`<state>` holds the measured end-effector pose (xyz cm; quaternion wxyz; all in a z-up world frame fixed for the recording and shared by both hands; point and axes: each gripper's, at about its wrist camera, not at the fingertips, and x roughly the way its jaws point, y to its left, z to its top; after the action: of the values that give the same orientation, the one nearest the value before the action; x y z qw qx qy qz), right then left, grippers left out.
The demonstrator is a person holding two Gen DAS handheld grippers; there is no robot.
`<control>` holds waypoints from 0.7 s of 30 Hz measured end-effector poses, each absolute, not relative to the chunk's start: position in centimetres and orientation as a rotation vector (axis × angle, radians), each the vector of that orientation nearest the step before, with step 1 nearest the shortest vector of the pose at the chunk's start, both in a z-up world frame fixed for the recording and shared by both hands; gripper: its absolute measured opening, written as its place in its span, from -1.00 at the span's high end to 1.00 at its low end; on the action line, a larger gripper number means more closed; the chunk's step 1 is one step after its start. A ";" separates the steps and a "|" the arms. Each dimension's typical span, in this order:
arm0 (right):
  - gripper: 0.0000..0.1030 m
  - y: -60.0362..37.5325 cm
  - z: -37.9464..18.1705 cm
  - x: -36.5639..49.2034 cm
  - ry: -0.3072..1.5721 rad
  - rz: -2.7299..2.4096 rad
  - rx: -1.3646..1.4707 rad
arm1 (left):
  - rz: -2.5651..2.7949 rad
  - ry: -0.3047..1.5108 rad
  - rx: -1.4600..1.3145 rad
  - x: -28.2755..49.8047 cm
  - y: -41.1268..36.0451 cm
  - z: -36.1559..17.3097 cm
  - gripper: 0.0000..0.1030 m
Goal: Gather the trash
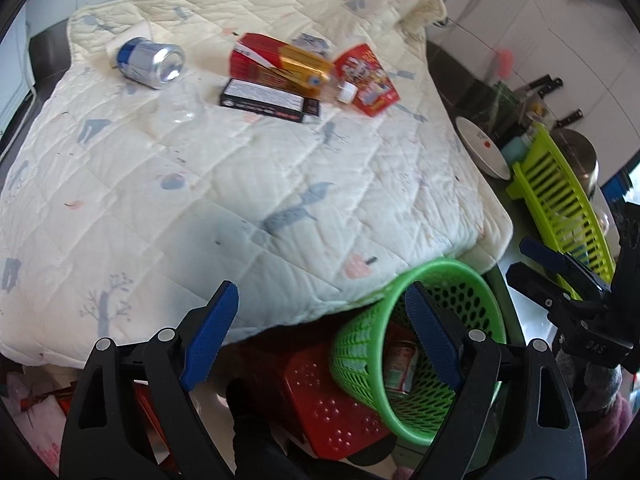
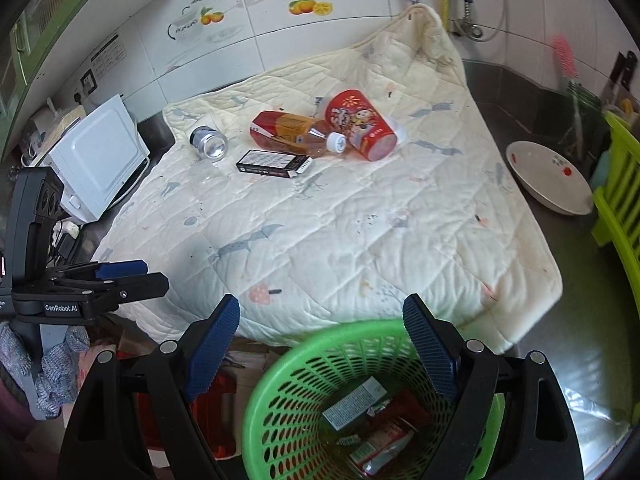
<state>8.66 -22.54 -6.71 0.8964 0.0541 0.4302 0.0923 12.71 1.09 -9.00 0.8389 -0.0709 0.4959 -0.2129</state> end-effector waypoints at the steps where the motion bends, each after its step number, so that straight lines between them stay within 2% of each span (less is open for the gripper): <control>1: -0.57 -22.3 -6.7 9.0 0.892 0.198 0.112 | -0.438 1.043 -0.151 13.2 1.6 -8.9 -0.64; 13: -0.57 -19.7 -7.3 12.6 0.904 0.239 0.101 | -0.307 0.955 -0.079 20.5 5.6 -9.1 -0.64; 21: -0.57 -19.0 -7.7 14.4 0.916 0.225 0.112 | -0.268 0.952 0.018 26.6 5.8 -11.2 -0.61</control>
<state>14.36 -18.99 -7.67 0.8893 0.0538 0.4411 0.1082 26.63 5.81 -11.18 0.8803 0.0087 0.4567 -0.1284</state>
